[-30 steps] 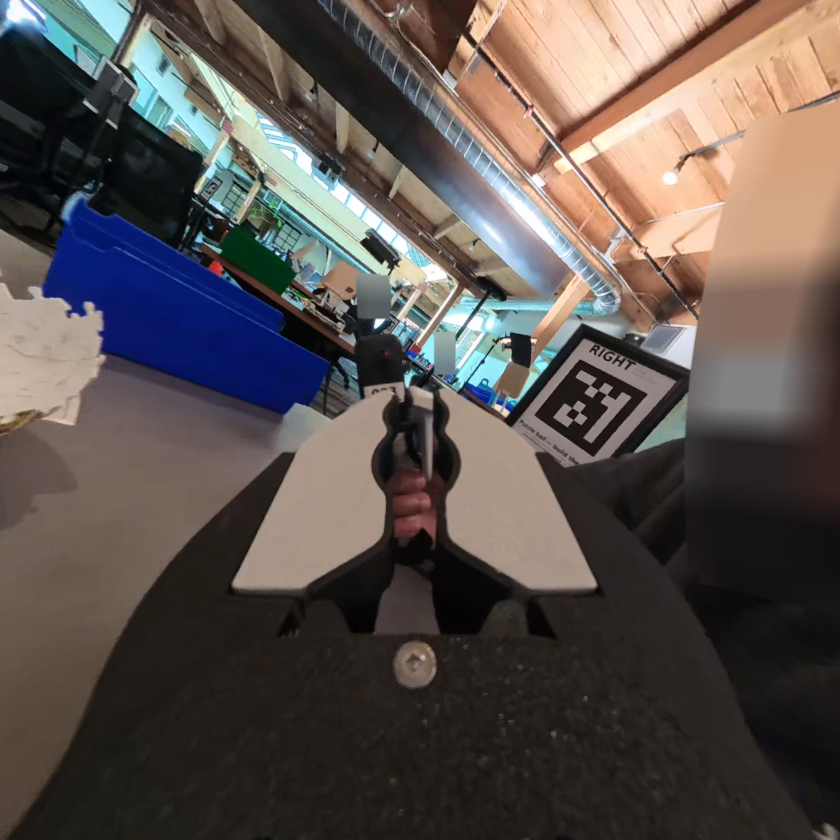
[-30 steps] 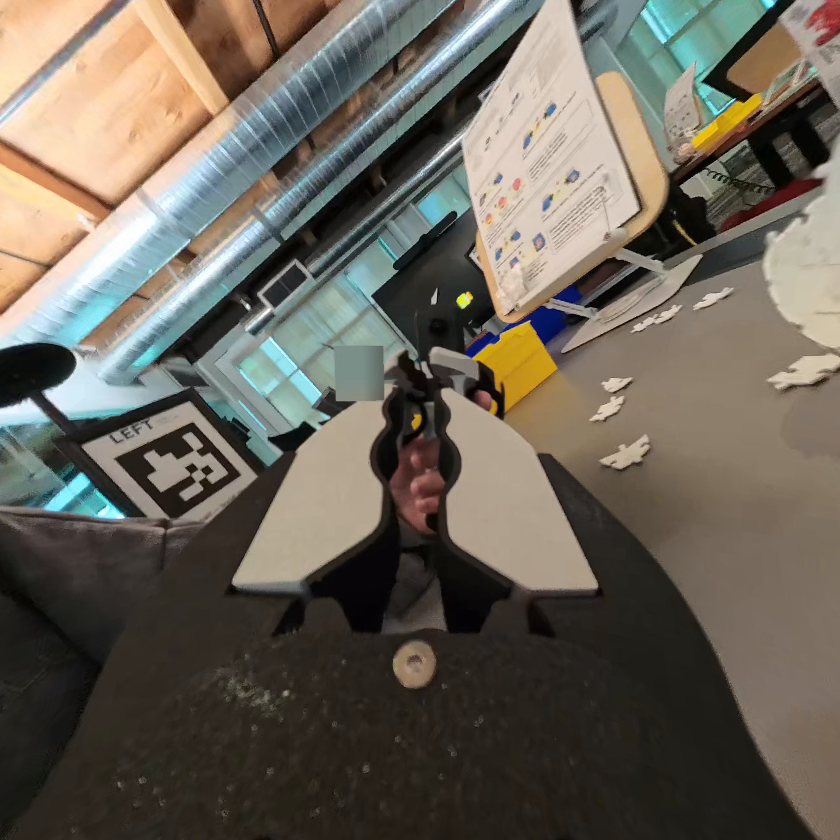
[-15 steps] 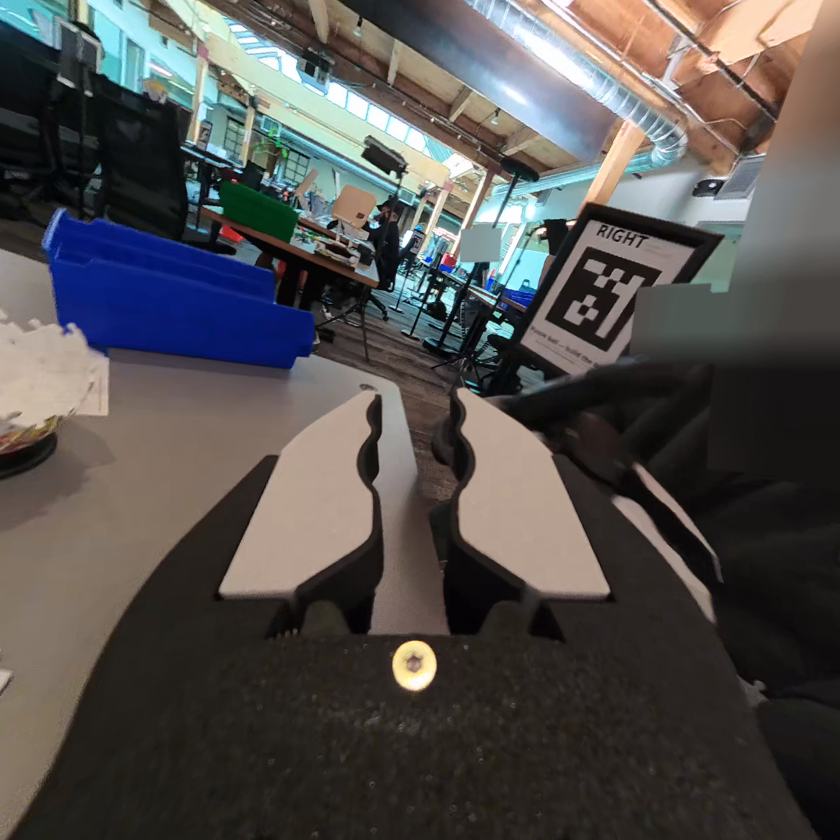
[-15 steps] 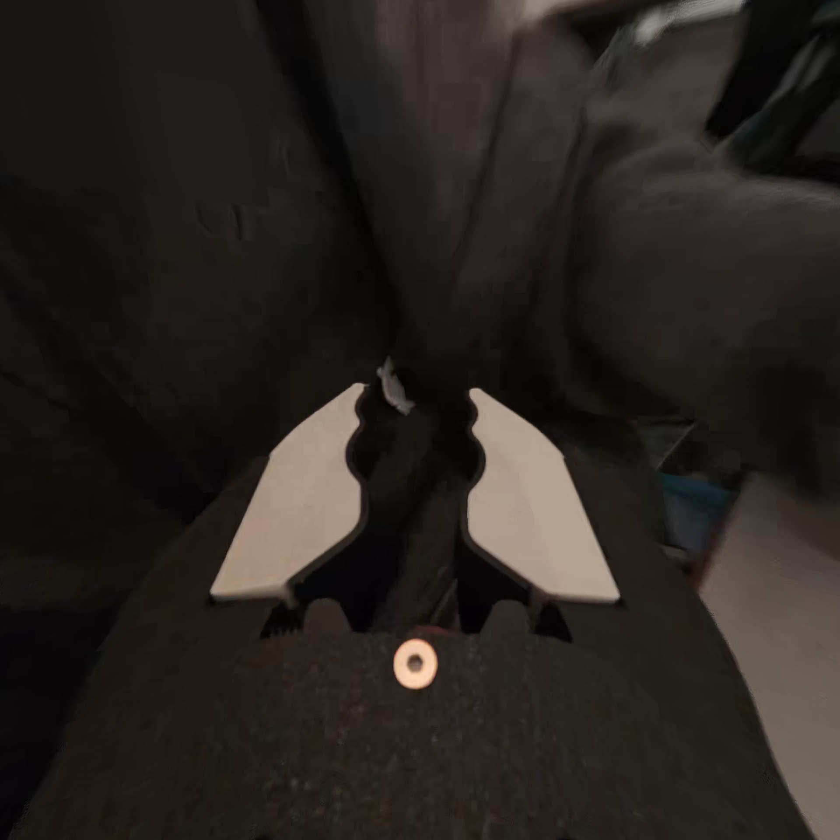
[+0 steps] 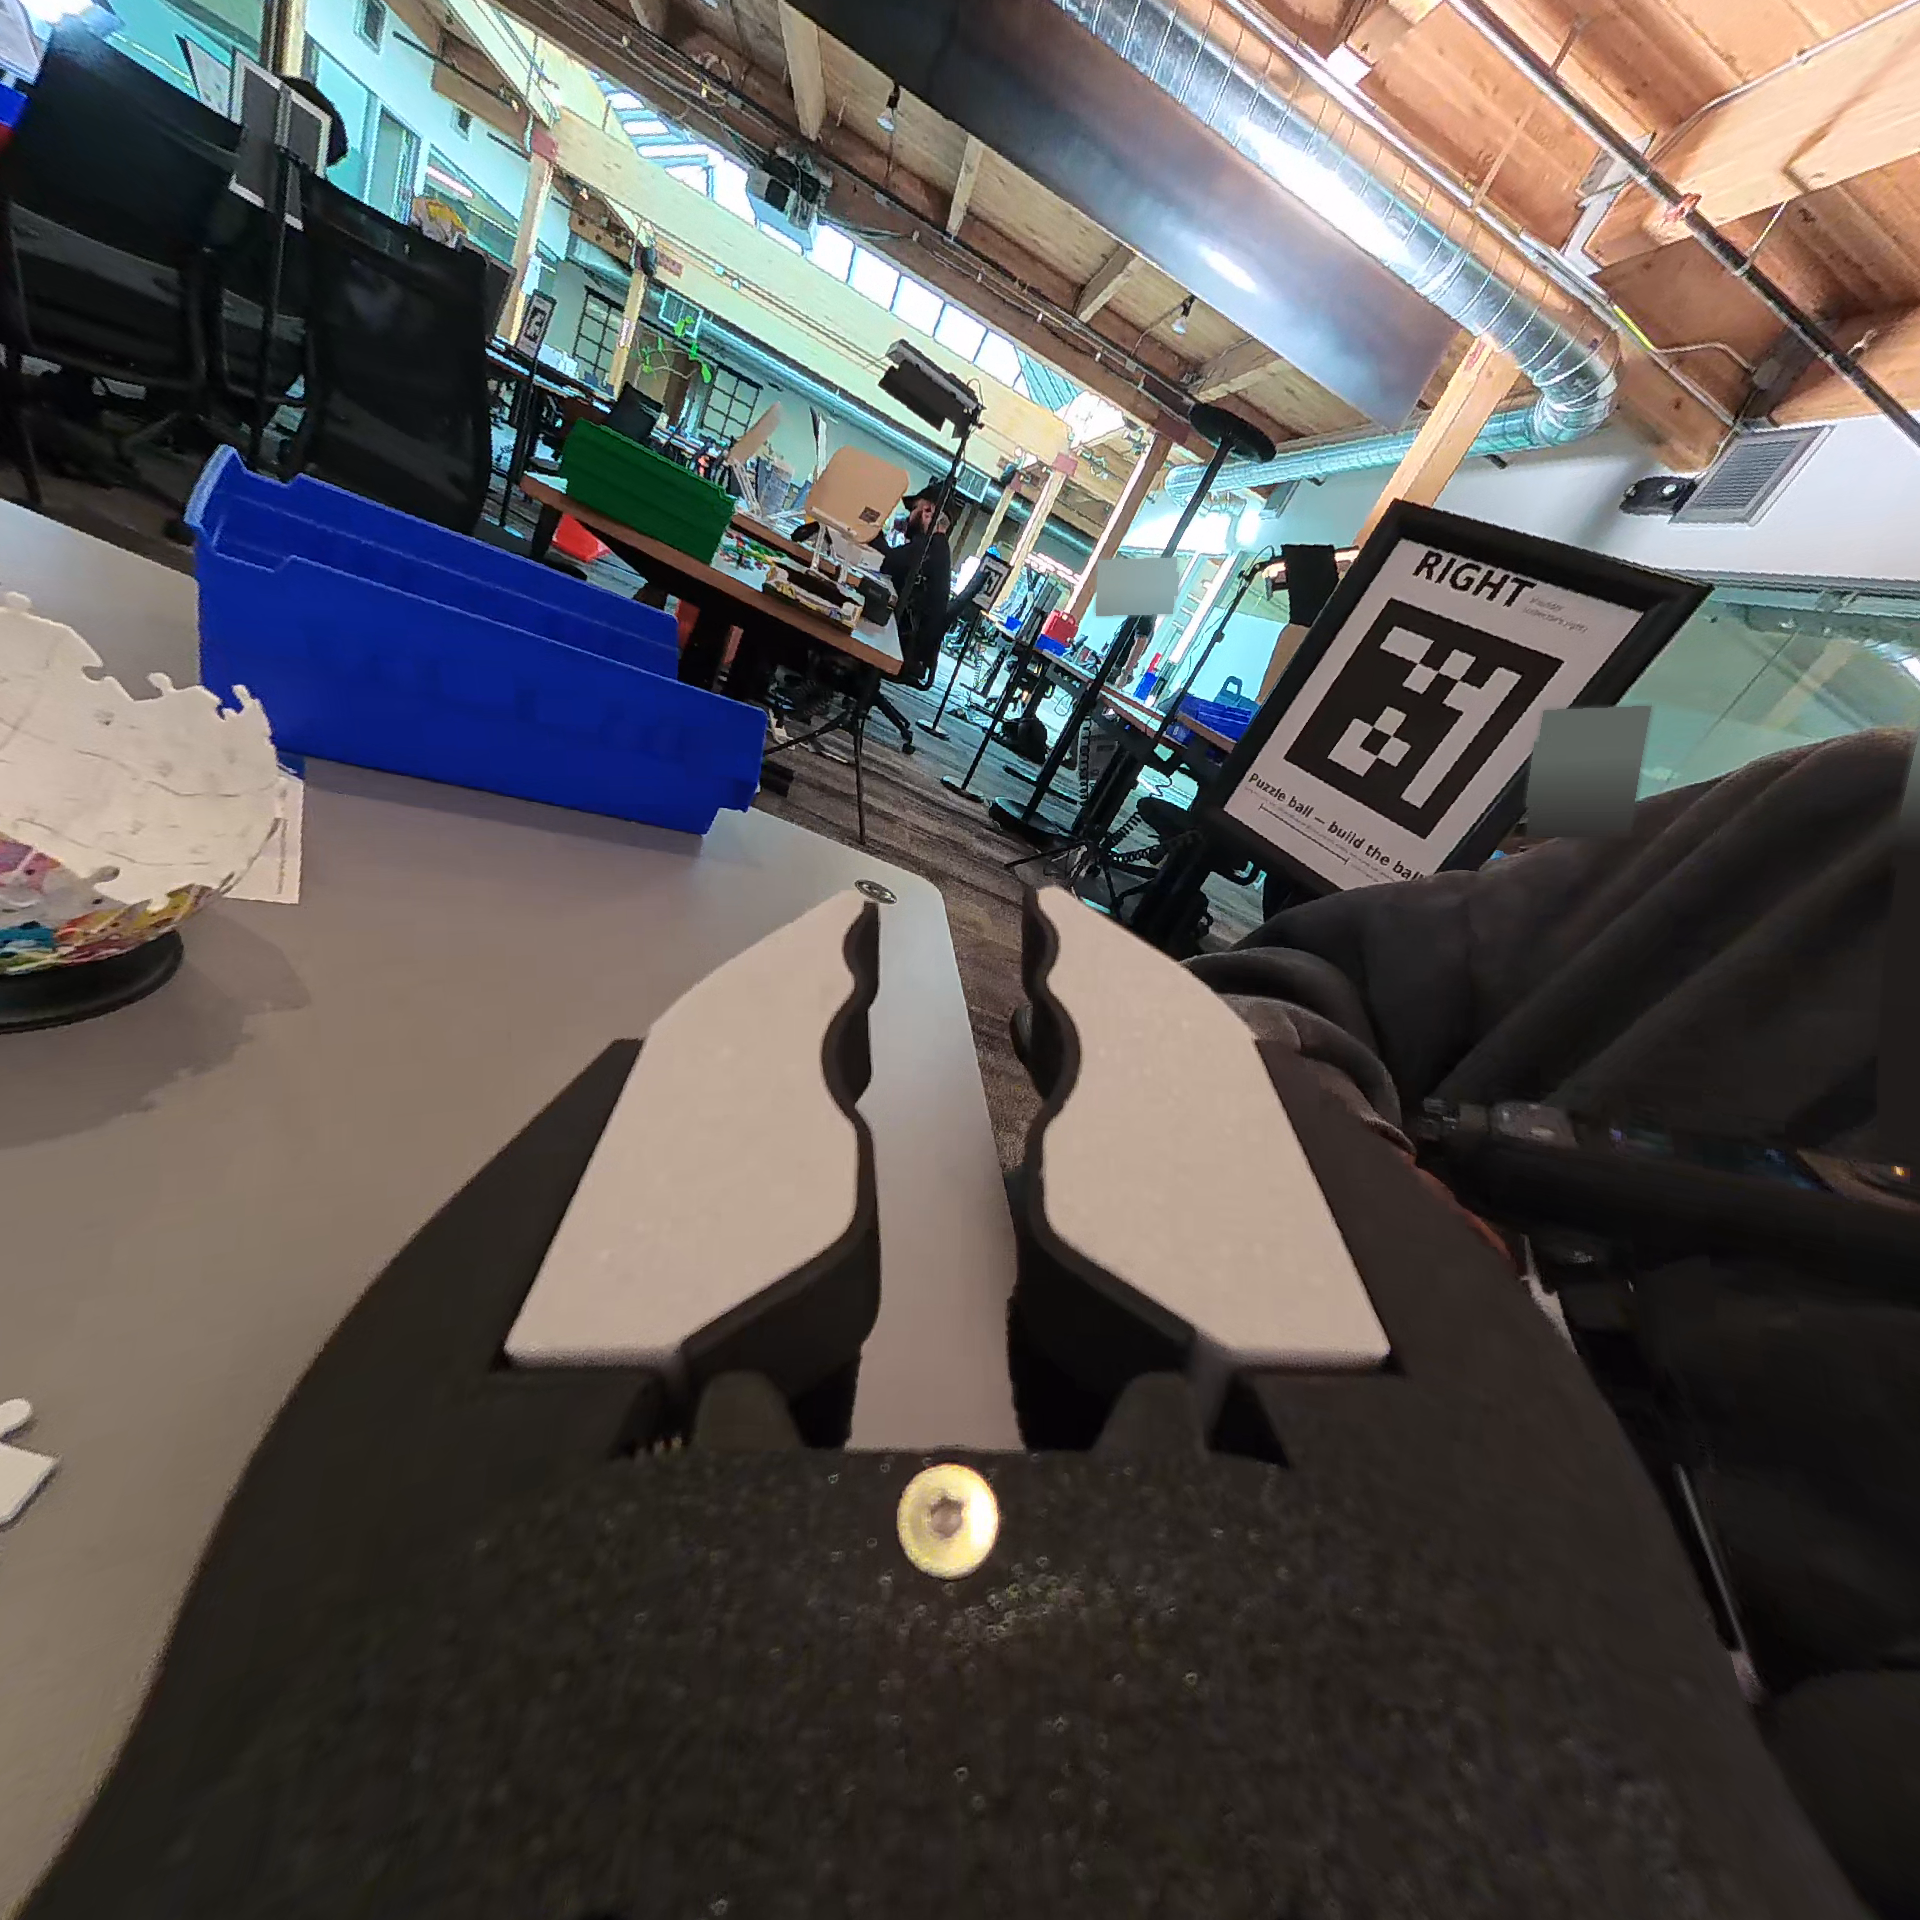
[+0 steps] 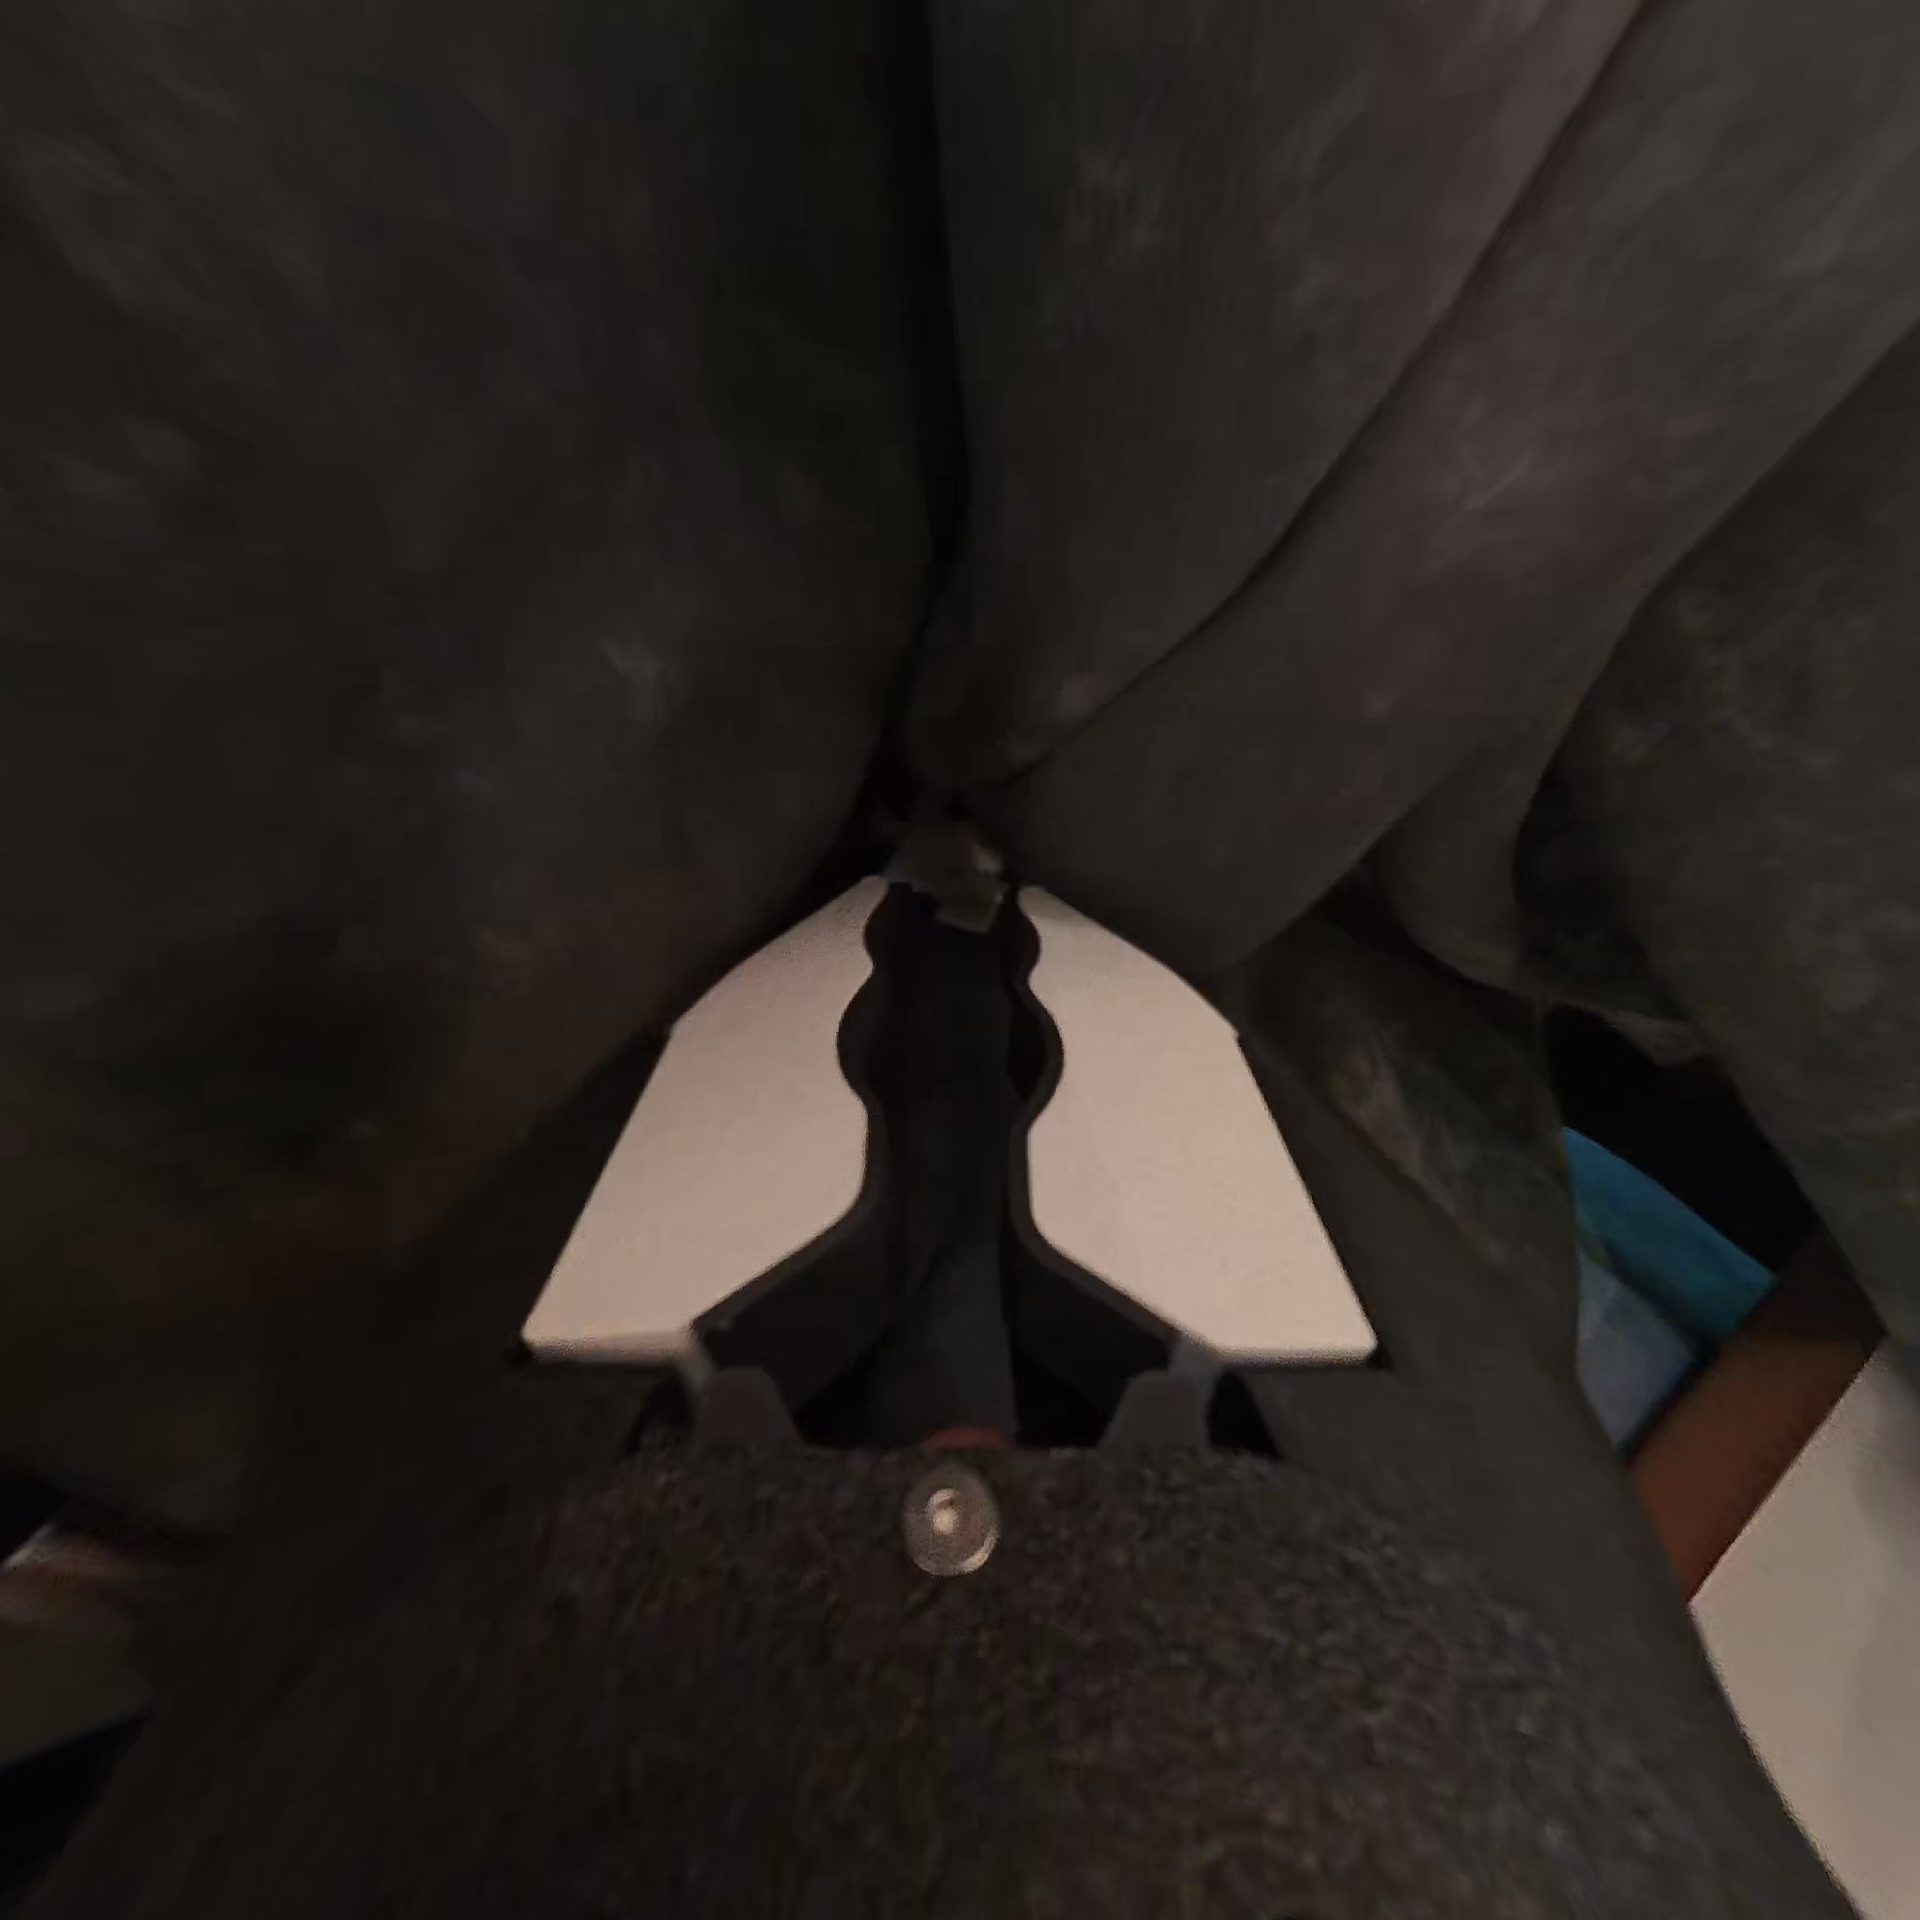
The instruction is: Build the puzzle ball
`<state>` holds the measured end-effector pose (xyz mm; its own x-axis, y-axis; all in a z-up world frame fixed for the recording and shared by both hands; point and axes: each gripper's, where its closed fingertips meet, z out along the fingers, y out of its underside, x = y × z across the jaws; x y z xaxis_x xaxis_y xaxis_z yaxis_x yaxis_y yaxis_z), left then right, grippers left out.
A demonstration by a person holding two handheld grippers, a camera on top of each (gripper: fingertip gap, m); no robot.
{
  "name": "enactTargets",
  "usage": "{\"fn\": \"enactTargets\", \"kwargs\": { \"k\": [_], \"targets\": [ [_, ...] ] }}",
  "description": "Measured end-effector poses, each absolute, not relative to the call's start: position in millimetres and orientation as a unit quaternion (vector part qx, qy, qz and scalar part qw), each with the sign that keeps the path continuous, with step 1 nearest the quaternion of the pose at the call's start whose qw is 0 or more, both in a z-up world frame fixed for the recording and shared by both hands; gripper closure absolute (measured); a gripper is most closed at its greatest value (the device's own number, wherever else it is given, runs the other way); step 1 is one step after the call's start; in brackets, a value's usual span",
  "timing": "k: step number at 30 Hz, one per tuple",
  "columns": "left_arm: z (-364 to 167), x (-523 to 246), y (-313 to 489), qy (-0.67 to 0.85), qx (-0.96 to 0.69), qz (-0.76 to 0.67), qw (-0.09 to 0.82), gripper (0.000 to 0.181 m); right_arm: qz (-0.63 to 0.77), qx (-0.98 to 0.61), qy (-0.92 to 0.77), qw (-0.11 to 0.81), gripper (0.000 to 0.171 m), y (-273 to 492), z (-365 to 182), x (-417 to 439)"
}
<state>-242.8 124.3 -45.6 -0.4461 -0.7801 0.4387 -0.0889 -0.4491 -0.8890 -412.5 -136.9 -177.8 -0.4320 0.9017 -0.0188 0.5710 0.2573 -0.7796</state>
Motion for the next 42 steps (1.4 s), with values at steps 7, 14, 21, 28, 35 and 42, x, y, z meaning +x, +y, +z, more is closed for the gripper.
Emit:
{"fn": "enactTargets", "kwargs": {
  "k": [7,14,21,28,35,42],
  "targets": [
    [-48,-241,123,0.466,-0.469,-0.711,0.241,0.156,0.376,-0.503,-0.76,0.167,0.15,-145,-194,-415],
    [-48,-242,125,0.459,-0.47,-0.714,0.241,0.156,0.394,-0.511,-0.752,0.136,0.147,-150,-201,-418],
    [-49,-245,129,0.46,-0.476,-0.708,0.246,0.156,0.401,-0.51,-0.751,0.125,0.16,-156,-202,-419],
    [-36,-257,139,0.45,-0.481,-0.701,0.273,0.156,0.415,-0.525,-0.715,0.201,0.17,-127,-171,-395],
    [-30,-268,132,0.48,-0.487,-0.663,0.305,0.156,0.432,-0.523,-0.697,0.231,0.131,-128,-153,-396],
    [-40,-263,132,0.476,-0.496,-0.666,0.29,0.156,0.384,-0.534,-0.735,0.165,0.132,-143,-191,-413]
  ]
}}
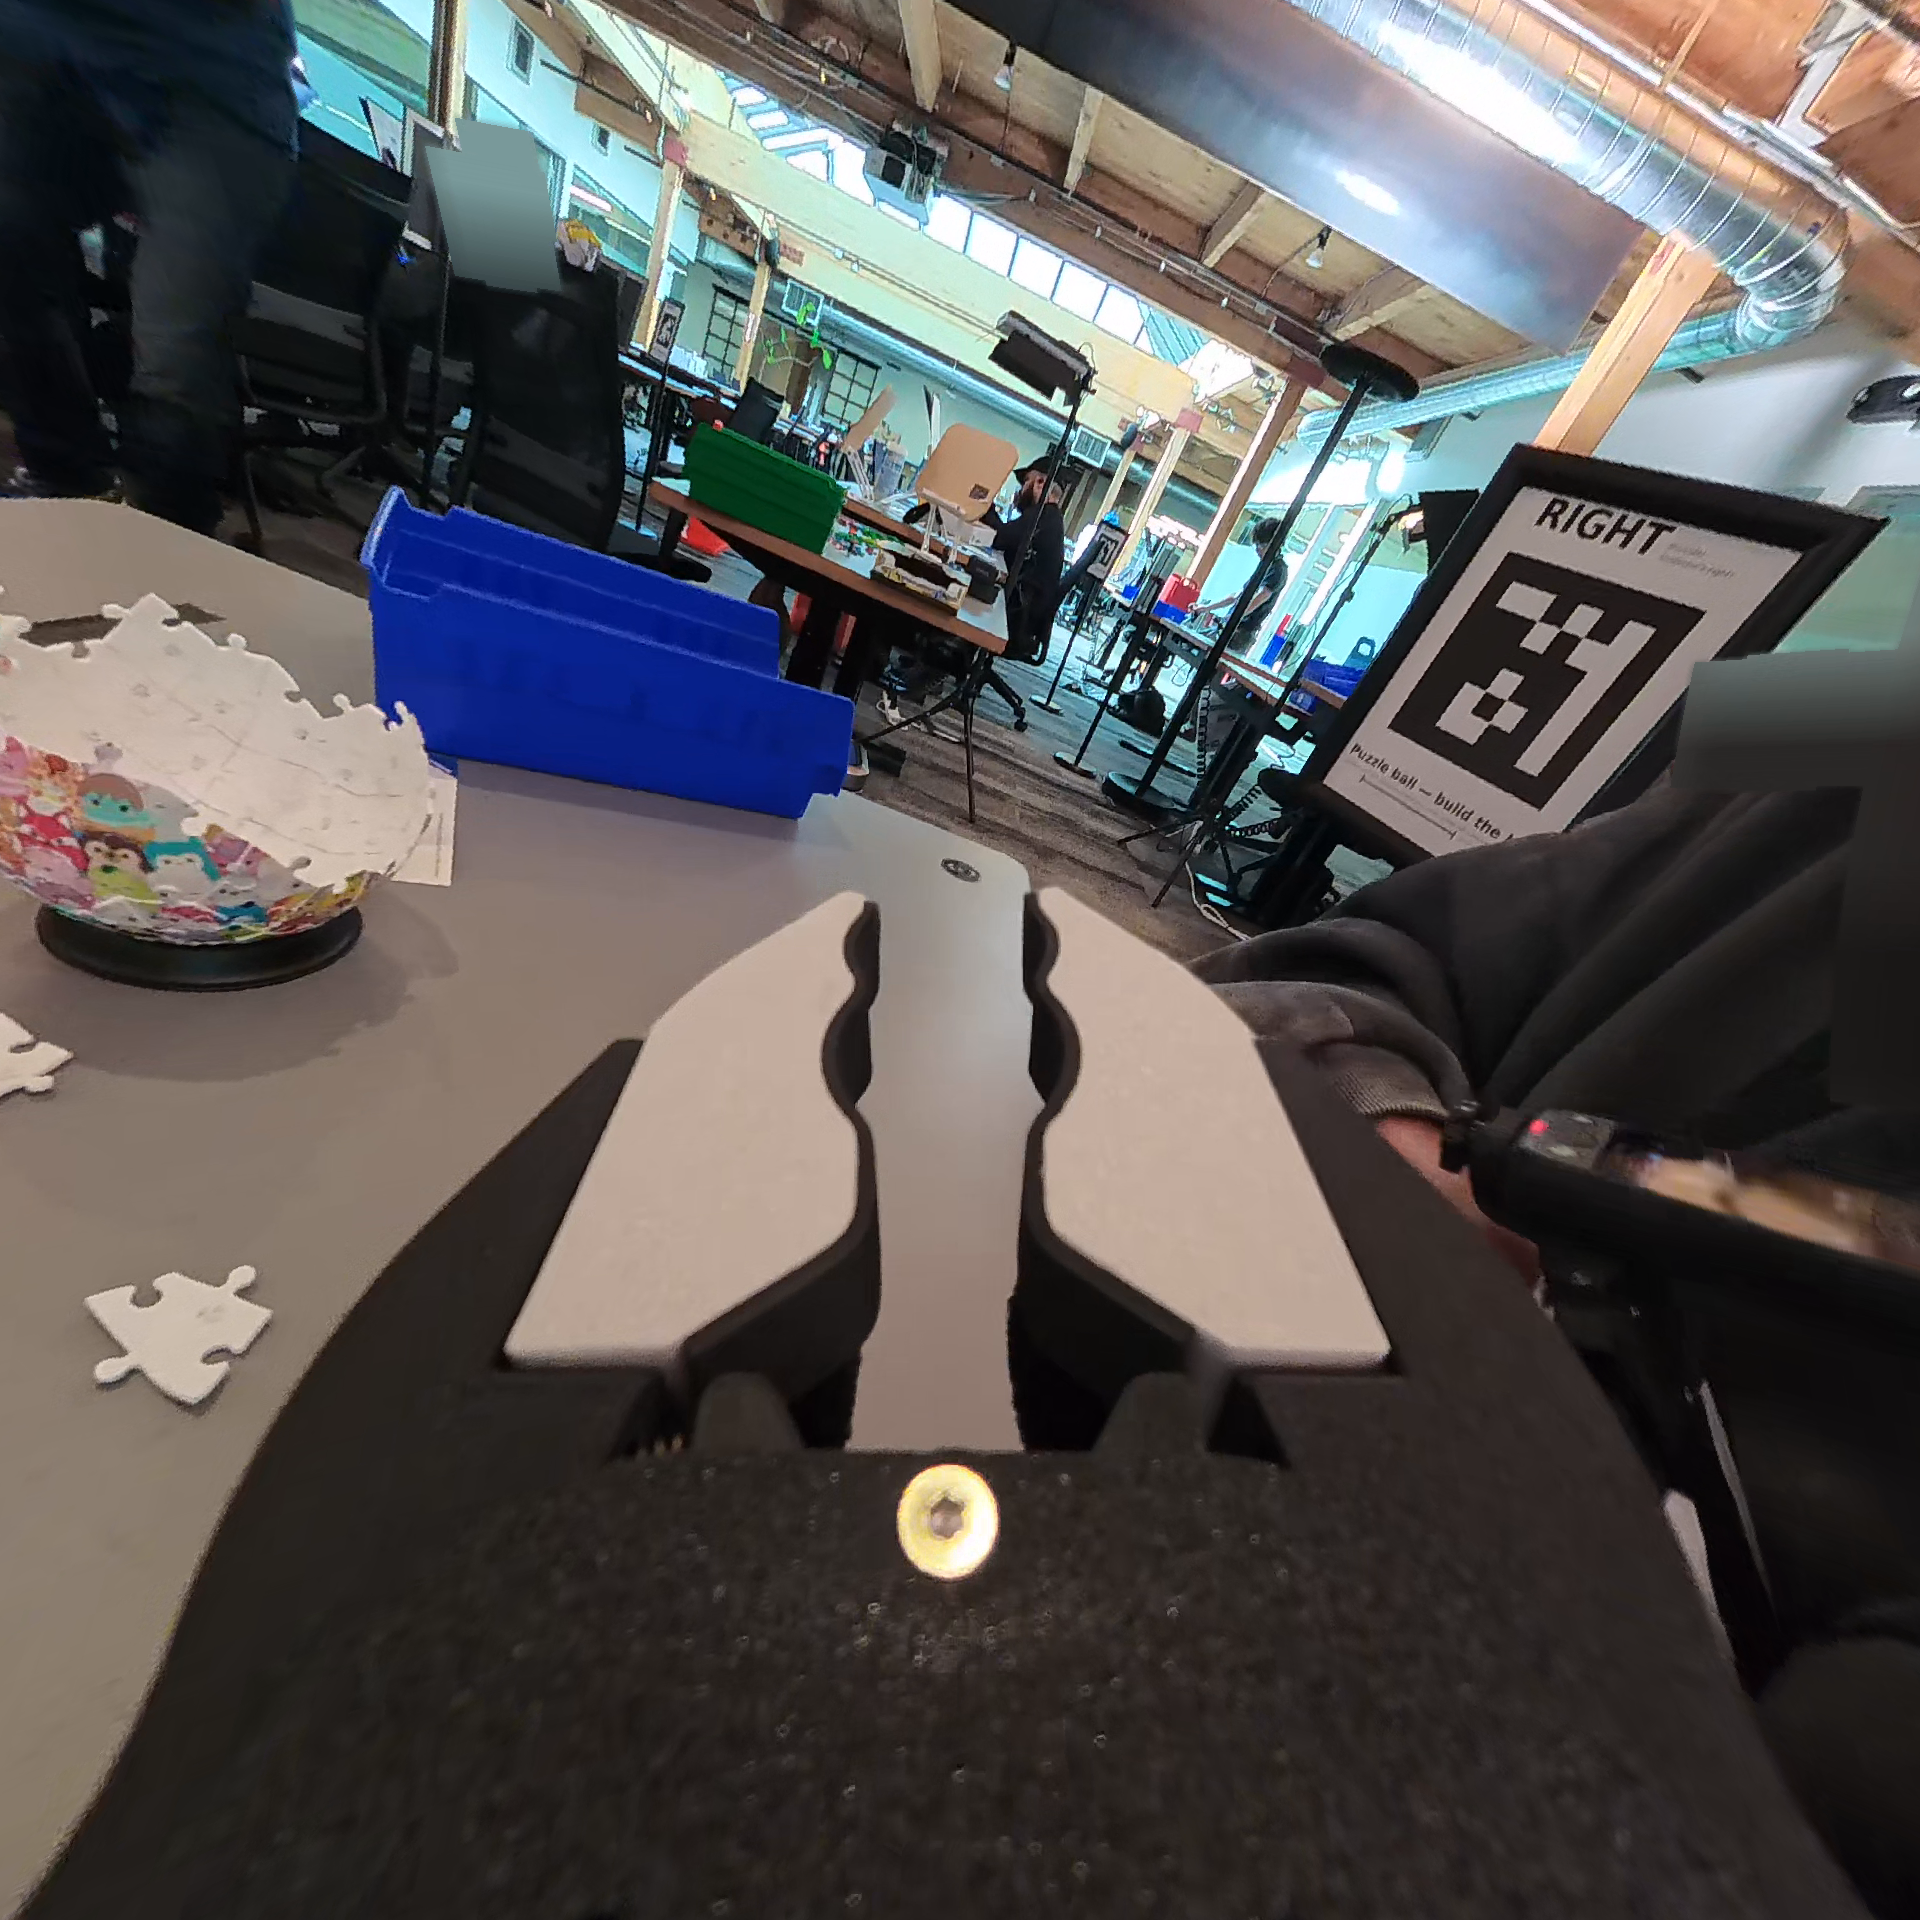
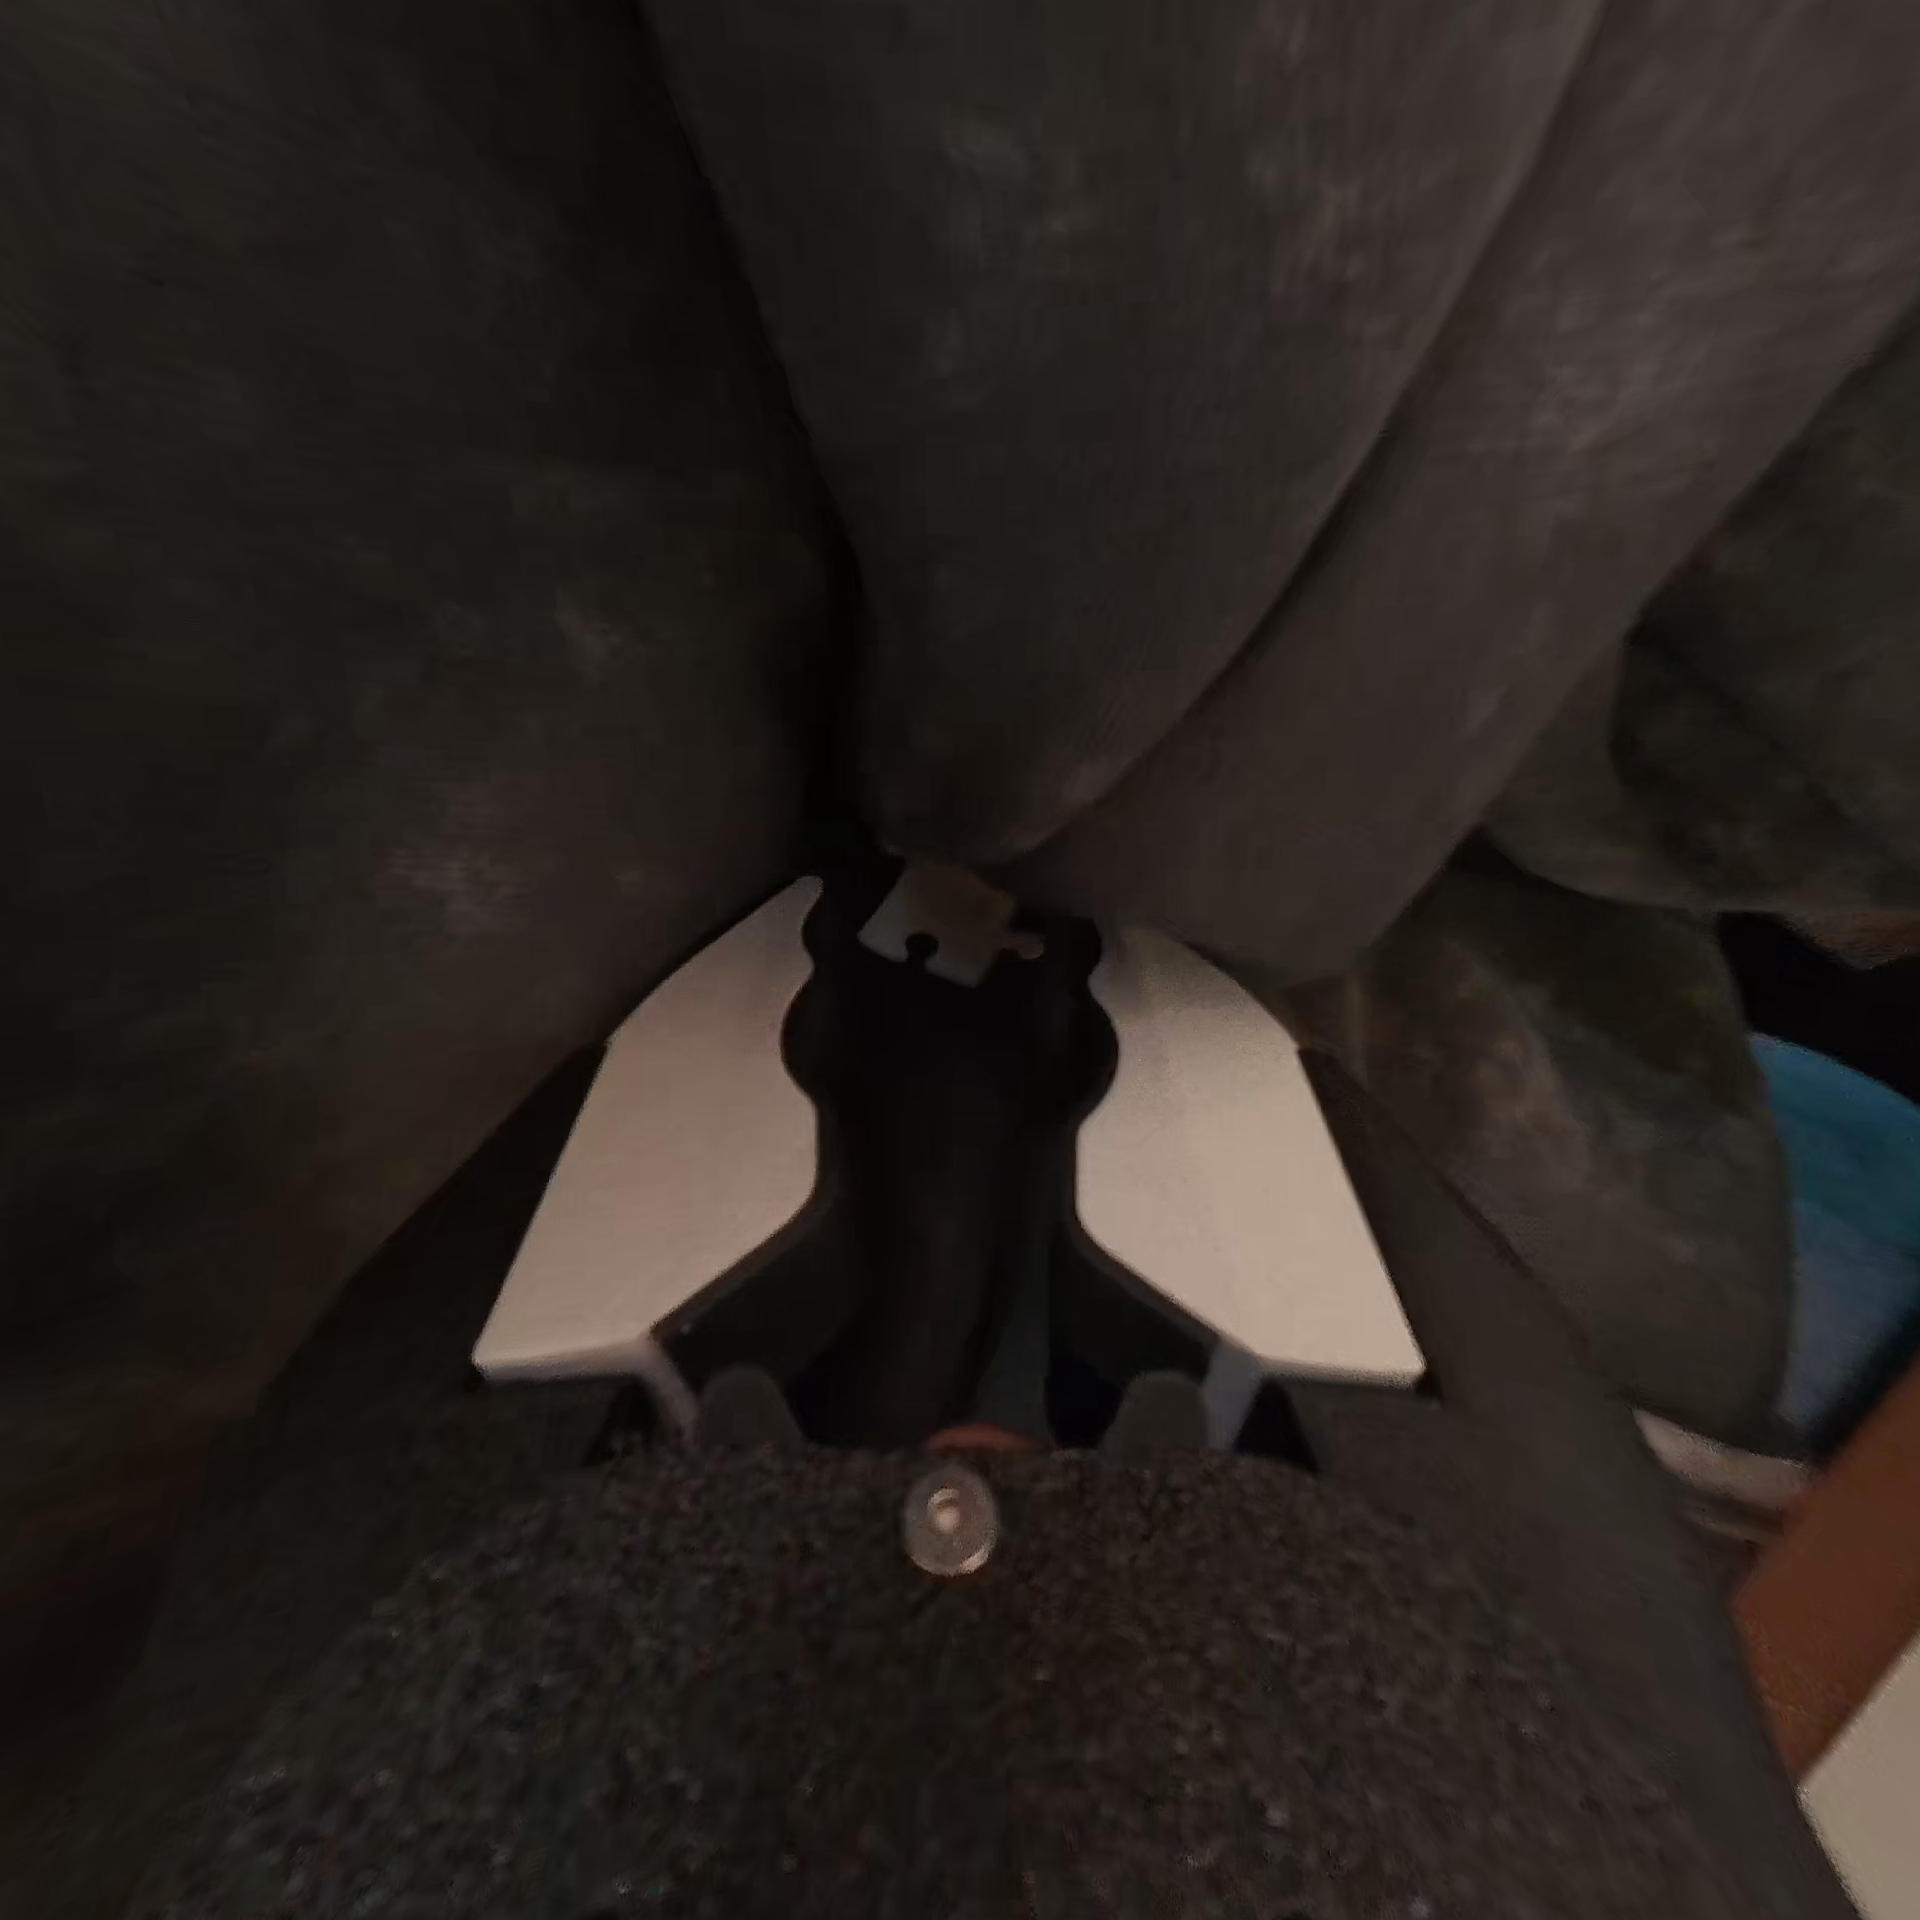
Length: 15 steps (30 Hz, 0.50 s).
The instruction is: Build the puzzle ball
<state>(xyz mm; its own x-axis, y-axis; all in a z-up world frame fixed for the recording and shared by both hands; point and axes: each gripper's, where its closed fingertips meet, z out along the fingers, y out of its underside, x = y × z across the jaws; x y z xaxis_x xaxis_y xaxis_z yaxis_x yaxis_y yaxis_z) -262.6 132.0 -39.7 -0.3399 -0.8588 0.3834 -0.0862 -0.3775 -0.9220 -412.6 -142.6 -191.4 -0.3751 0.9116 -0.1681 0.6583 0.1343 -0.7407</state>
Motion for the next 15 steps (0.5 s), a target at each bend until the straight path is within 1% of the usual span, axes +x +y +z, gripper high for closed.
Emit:
{"fn": "enactTargets", "kwargs": {
  "k": [3,6,11,15],
  "targets": [
    [-41,-261,130,0.477,-0.495,-0.668,0.286,0.156,0.38,-0.54,-0.738,0.141,0.135,-146,-198,-413],
    [-42,-262,130,0.477,-0.496,-0.667,0.284,0.155,0.375,-0.545,-0.734,0.155,0.135,-141,-196,-410],
    [-40,-264,130,0.472,-0.501,-0.669,0.279,0.156,0.373,-0.555,-0.712,0.213,0.135,-120,-176,-398],
    [-53,-266,112,0.508,-0.531,-0.64,0.225,0.156,0.32,-0.59,-0.68,0.295,0.136,-73,-152,-361]
  ]
}}
